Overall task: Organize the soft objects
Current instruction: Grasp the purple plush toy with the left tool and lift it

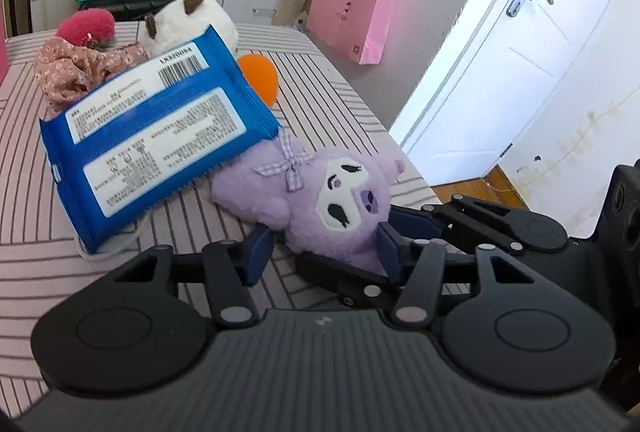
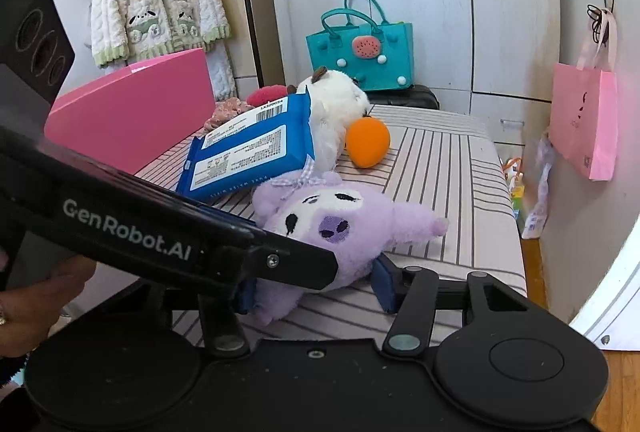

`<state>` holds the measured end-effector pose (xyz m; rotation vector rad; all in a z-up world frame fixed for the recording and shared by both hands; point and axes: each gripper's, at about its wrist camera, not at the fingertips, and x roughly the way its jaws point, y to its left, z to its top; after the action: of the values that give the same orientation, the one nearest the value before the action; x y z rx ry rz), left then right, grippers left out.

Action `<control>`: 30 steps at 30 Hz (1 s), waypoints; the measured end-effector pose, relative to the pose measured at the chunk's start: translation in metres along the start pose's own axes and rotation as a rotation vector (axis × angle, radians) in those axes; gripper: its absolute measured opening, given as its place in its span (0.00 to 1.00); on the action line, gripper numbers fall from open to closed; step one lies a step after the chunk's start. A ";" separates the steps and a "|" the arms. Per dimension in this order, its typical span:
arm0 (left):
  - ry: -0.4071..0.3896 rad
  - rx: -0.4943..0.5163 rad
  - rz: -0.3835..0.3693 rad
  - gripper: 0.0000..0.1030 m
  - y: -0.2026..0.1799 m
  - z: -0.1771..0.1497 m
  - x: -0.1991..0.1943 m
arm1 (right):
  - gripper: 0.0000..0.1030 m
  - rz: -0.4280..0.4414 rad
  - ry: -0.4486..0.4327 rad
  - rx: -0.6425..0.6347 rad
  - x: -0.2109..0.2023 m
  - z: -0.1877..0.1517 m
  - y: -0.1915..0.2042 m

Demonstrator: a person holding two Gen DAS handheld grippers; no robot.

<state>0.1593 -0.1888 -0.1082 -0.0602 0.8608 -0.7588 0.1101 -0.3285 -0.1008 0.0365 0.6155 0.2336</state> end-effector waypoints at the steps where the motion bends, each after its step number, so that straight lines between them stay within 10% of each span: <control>1: 0.008 0.000 -0.004 0.47 -0.002 0.000 0.000 | 0.57 -0.001 0.003 0.000 -0.001 0.000 0.001; 30: 0.140 0.006 0.031 0.44 -0.028 -0.009 -0.073 | 0.55 0.042 0.103 -0.050 -0.065 0.010 0.055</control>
<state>0.1064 -0.1613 -0.0565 0.0116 0.9903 -0.7427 0.0534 -0.2898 -0.0505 -0.0106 0.7115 0.2923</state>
